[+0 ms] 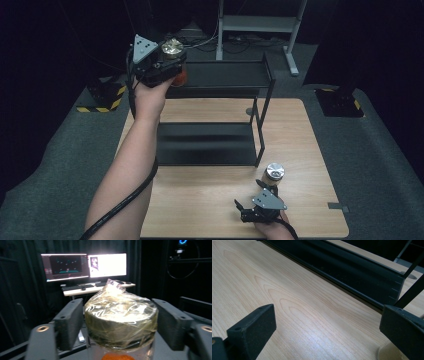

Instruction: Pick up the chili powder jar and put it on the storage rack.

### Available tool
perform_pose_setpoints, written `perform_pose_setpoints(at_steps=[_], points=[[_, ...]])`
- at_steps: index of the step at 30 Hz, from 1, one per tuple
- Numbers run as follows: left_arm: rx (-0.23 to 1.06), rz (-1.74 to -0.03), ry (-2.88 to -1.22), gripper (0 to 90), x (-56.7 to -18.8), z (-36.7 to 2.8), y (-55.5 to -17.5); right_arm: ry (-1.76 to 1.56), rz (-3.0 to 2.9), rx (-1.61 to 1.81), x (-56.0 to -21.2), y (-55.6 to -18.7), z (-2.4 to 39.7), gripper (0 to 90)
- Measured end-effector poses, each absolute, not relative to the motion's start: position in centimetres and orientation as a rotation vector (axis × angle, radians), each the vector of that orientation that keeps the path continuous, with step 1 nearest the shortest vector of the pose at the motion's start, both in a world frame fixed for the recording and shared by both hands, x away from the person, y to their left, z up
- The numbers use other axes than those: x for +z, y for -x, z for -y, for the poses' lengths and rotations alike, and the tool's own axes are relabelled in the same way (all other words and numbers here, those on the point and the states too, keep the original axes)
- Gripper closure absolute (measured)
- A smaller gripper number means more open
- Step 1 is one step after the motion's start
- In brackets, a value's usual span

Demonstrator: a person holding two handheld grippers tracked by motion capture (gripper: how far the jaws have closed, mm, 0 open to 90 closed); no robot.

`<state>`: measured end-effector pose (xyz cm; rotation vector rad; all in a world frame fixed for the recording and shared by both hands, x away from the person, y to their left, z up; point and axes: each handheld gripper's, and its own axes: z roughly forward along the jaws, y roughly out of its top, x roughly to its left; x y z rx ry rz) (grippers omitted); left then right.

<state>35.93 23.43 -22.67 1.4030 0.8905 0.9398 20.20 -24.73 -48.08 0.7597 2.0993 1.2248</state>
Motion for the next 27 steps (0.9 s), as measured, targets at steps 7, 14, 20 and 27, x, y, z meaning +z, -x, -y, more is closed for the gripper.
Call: perform_pose_setpoints(at_steps=[7,14,20,27], points=[[0.945,-0.912,-1.387,0.3,-22.8,-23.2,-35.6,-0.759,-2.099,1.223,-48.1,-20.2,24.7,0.0],[0.941,-0.908,-1.405,0.3,-22.5,-23.4,-34.9,-0.758,-2.100,1.221,-48.1,-20.2,24.7,0.0],[0.937,-0.907,-1.420,0.3,-22.4,-23.7,-33.8,-0.755,-2.100,1.219,-48.1,-20.2,24.6,0.0],[0.926,-0.895,-1.410,0.3,-23.0,-23.6,-32.0,-0.751,-2.100,1.213,-48.1,-20.1,24.5,0.0]])
